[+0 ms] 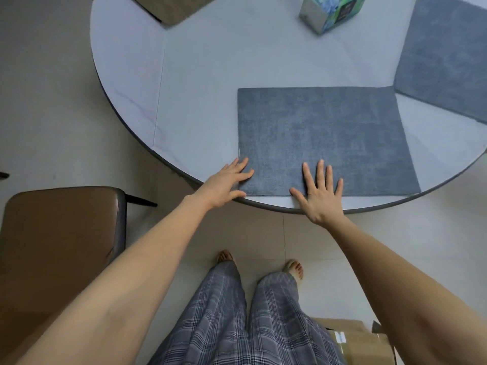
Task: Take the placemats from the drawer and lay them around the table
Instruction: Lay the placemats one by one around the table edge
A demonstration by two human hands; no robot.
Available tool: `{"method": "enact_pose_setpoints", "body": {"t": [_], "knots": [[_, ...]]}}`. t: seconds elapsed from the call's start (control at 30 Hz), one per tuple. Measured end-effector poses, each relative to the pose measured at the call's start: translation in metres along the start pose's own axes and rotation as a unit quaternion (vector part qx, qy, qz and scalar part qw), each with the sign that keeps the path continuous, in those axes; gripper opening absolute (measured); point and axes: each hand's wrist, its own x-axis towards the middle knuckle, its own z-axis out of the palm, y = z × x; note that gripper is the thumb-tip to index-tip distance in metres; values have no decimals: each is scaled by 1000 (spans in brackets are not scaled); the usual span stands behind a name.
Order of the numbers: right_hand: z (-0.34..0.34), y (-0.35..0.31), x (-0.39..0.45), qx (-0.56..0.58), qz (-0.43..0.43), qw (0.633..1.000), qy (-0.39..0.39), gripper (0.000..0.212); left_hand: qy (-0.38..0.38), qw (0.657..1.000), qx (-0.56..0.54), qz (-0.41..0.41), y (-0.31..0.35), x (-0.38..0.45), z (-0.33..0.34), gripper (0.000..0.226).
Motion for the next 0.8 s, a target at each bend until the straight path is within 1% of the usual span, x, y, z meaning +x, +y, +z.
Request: {"method": "enact_pose_setpoints", "body": {"t": [0.1, 0.23, 0.3, 0.37, 0.4, 0.47, 0.5, 0.57, 0.63, 0.7, 0.8], "knots": [[0, 1, 1, -7, 3, 1000, -10, 71, 26, 999, 22, 4, 4, -4, 3, 53], [0, 0, 2, -8, 3, 1000, -16, 72, 43, 998, 52, -3, 7, -7, 4, 45], [0, 0, 1, -7, 4, 1000, -14, 71, 77, 995, 67, -20, 13, -1, -8, 41], [-1, -1, 0, -10, 3, 1000, 3, 71, 92, 987, 133, -7, 24, 11, -19, 46], [0, -1, 0, -17, 3, 1000, 16, 71, 87, 984, 152, 7, 31, 17, -21, 54], [1, -1, 0, -41, 4, 998, 43, 71, 55, 987, 151, 7, 46, 31, -18, 74], [0, -1, 0, -52, 5, 997, 61, 70, 45, 989, 144, -9, 54, 38, -15, 78], [-6, -1, 5, -67, -5, 991, 112, 66, 51, 989, 124, -67, 69, 50, -10, 74], [-13, -3, 17, -63, -20, 986, 155, 63, 54, 982, 149, -104, 80, 59, -10, 67], [-16, -4, 35, -54, -52, 985, 157, 63, 47, 975, 183, -114, 83, 65, -8, 67], [-12, 1, 57, -35, -106, 987, 119, 68, 27, 974, 178, -134, 87, 76, -7, 71]]}}
